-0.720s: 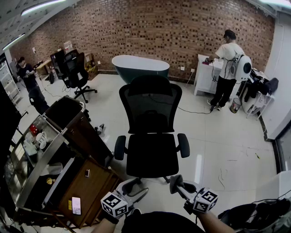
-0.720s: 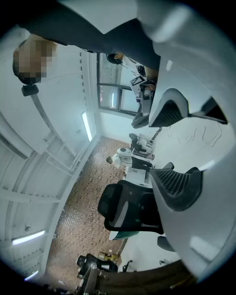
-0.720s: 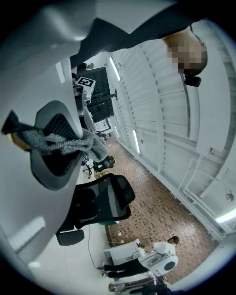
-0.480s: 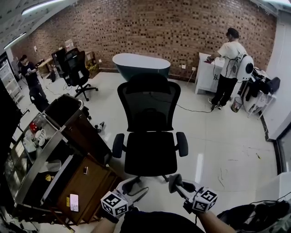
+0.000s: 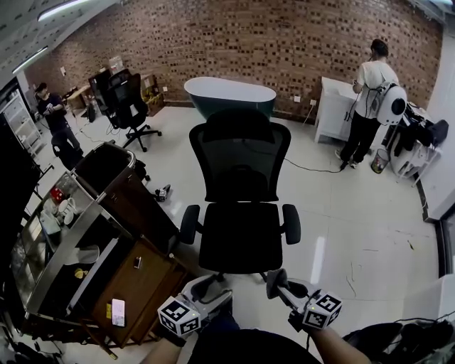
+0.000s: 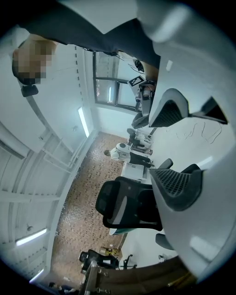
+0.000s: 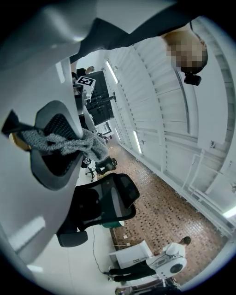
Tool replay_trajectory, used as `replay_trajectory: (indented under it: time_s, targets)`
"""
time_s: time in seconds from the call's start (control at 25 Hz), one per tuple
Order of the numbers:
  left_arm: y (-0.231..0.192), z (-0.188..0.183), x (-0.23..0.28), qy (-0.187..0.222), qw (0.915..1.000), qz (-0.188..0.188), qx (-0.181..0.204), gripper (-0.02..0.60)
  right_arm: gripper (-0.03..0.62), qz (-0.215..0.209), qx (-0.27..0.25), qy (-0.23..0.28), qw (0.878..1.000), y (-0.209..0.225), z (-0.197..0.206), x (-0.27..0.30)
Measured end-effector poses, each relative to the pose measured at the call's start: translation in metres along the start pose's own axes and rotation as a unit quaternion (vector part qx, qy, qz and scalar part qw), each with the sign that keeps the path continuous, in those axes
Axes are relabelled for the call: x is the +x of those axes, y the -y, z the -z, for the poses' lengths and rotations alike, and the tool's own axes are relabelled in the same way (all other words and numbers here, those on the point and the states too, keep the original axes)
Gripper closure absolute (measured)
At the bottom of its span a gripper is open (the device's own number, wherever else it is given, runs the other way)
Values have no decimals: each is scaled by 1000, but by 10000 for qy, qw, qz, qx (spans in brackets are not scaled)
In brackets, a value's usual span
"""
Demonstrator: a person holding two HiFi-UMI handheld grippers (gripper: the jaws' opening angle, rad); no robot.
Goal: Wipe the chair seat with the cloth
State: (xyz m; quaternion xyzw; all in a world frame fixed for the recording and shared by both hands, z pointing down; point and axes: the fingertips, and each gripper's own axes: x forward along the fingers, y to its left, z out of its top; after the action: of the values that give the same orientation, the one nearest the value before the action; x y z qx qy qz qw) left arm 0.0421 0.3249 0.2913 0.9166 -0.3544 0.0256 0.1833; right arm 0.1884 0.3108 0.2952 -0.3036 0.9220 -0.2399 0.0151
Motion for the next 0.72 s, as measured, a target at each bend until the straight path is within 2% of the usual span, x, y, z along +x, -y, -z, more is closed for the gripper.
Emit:
replay_trajectory:
  time_s: [0.32,0.72]
  targets:
    - [-51,-14,33,3,9998,179,-42,275,548,94,33,-85,9999,30,-13,43]
    - [-174,-59,79,-89,9984,543,-112,275,548,614,182,-155,9978,103,-50,152]
